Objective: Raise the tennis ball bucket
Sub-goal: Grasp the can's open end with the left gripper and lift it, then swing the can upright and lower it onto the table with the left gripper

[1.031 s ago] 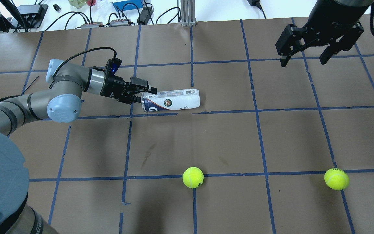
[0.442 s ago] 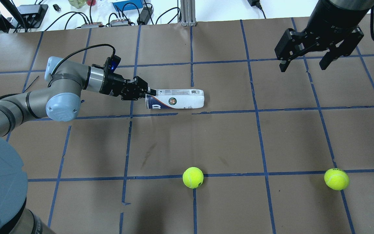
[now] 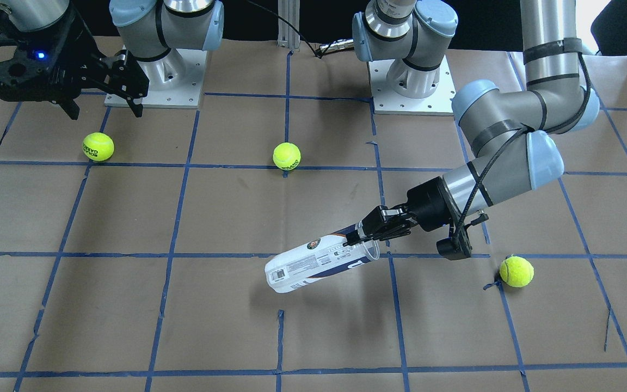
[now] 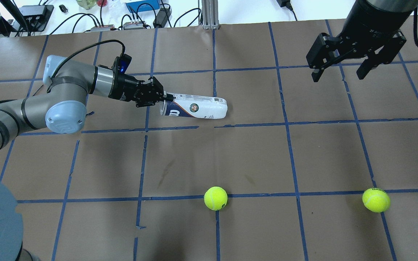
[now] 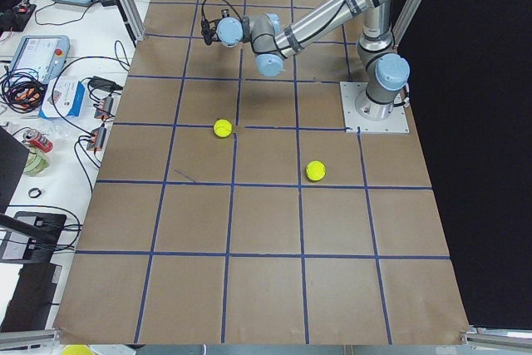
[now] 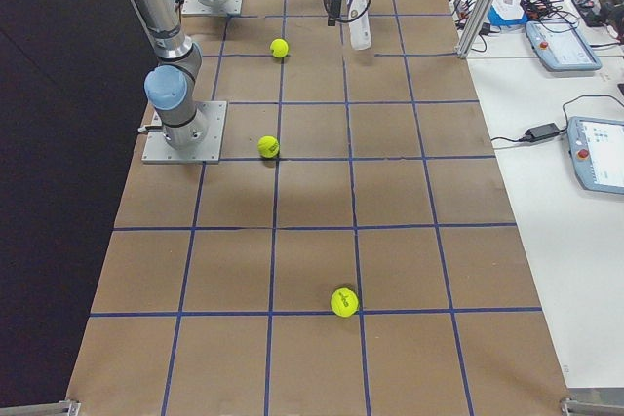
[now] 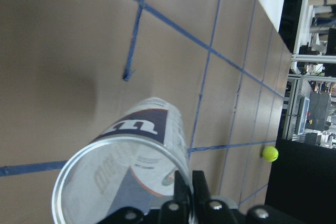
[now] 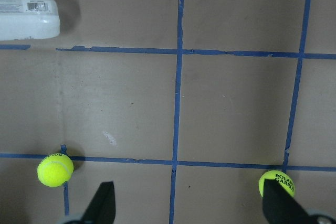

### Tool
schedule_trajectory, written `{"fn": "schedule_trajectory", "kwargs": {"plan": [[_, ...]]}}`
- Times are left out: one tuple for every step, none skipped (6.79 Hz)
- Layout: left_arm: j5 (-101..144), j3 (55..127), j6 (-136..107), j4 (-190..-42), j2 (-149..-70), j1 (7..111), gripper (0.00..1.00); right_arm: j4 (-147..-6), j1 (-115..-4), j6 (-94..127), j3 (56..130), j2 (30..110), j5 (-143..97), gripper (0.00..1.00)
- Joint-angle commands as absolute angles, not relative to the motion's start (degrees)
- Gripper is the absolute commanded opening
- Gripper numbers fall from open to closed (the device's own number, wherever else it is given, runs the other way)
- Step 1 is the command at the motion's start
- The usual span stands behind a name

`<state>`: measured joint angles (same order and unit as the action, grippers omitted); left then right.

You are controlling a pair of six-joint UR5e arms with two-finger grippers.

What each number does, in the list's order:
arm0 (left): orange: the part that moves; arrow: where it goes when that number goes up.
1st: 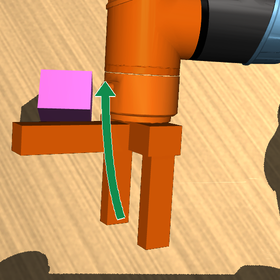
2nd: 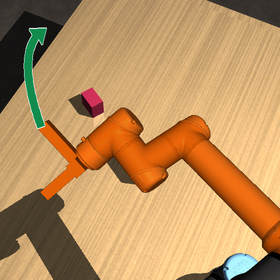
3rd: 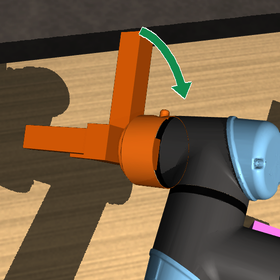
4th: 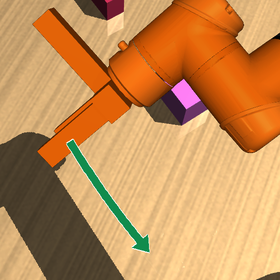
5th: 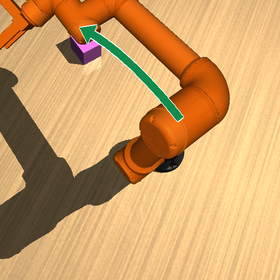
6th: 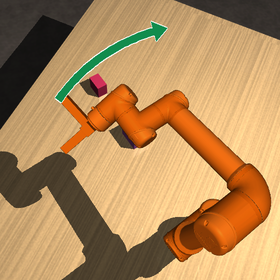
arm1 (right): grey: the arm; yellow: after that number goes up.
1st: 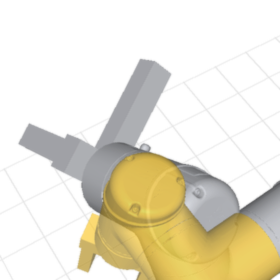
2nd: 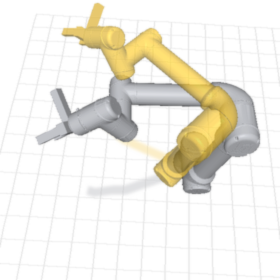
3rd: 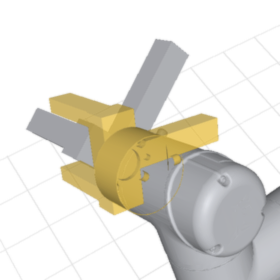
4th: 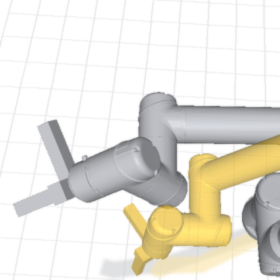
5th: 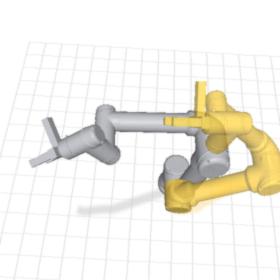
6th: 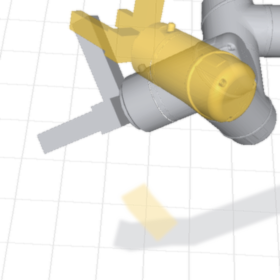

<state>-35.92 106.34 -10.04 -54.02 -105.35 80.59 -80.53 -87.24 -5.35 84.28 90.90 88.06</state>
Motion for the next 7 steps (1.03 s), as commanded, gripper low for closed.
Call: {"fn": "schedule_trajectory", "kwargs": {"plan": [[-42.56,95.69,-18.54,-55.53,-103.09,82.69,0.03,-80.51,-87.28,-5.36,84.29,90.88,88.07,1.0],[-54.81,89.45,-17.59,-60.85,-104.23,86.62,0.03,-80.42,-87.28,-5.36,84.37,90.88,88.07,1.0],[-67.37,81.38,-15.49,-68.56,-106.41,92.32,0.03,-80.42,-87.28,-5.27,84.37,90.88,89.2,1.0],[-79.16,72.51,-7.99,-75.95,-109.92,95.16,0.03,-80.33,-87.28,-5.27,84.37,90.79,91.04,1.0],[-87.8,64.77,1.83,-84.9,-112.82,97.01,0.01,-78.68,-87.28,-5.01,83.85,90.62,91.05,1.0],[-95.11,60.51,7.07,-87.16,-115.72,99.47,0.01,-79.01,-87.28,-5.1,83.93,90.44,90.97,1.0],[-99.71,60.21,7.81,-87.1,-116.62,102.1,0.01,-79.01,-87.28,-5.1,83.85,90.35,91.05,1.0]]}}
